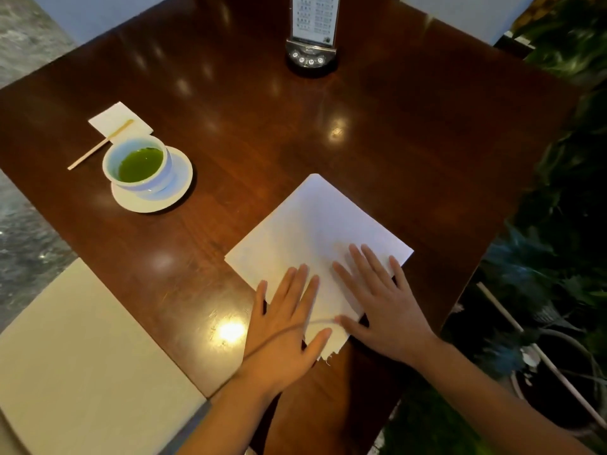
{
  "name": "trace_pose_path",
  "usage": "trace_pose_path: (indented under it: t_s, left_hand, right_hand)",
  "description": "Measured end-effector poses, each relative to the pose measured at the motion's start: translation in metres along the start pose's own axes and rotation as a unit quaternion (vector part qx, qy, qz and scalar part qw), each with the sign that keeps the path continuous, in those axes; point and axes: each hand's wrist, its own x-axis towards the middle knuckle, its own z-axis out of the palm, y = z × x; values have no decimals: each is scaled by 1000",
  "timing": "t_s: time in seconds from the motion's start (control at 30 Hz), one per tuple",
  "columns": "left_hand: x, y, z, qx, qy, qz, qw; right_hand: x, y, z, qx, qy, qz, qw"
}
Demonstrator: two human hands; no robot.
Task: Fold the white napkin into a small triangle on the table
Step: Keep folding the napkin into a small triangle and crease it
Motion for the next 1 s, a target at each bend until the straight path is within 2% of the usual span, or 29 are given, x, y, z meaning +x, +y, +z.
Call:
trace_pose_path:
  t_s: [0.13,0.33,0.43,0.63,0.87,1.0]
  left_hand:
    - [-2,1,3,16,-33,-15,999]
    - [-1,4,-1,7,-44,-16,999]
    - [-5,-2,-5,-21,-23,13,999]
    - [-13,-29,-19,-81,39,122,988]
    - [13,-28,-21,-76,51,148,985]
    - [18,-33,-22,-61,59,178,980]
  right_hand:
    - [-8,-1,4,-3,-24,7,1000]
    - [-8,-3,1,-2,-39,5,999]
    - [-15,1,-3,6,-22,-43,999]
    - [-25,16,-8,54,28,-165,984]
    - [5,11,-14,11,62,-253,965]
    - [10,18,-16,-17,50,-297,953]
